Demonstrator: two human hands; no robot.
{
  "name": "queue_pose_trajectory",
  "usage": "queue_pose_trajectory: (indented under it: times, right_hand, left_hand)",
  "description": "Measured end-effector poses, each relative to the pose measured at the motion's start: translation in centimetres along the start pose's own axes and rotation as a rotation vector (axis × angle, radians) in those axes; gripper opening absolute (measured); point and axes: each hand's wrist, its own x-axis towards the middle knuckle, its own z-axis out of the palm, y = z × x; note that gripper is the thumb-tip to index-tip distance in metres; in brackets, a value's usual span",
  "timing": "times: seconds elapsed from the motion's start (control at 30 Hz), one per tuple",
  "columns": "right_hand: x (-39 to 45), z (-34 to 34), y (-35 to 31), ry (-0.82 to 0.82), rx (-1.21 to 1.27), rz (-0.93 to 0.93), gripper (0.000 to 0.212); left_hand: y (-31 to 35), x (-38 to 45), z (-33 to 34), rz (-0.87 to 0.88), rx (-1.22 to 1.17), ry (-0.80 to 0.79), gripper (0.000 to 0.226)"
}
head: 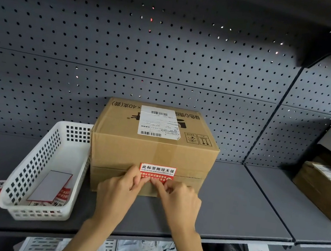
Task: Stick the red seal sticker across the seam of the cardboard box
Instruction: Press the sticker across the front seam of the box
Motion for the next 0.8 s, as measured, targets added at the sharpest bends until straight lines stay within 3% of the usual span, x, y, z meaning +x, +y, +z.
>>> queue_pose_trajectory:
  times: [0.17,0.47,0.8]
  right_hand:
    - [-0.5,0.2,0.3,-0.063,0.007,-0.005,0.056]
    - [1.1,-2.1,-0.5,-0.291,0.121,-0.288,0.03]
    - [1.8,-3.9,2.0,-0.368,-0.03,-0.141,0.035]
  left_hand:
    - [-0.2,-0.9,-0.2,0.012,-0.006,-0.055,0.042]
    - [0.4,0.8,-1.8,0.14,0.025,-0.22,0.023]
    - [0.0,1.7,-3.7,0.094,0.148,-0.268,0.019]
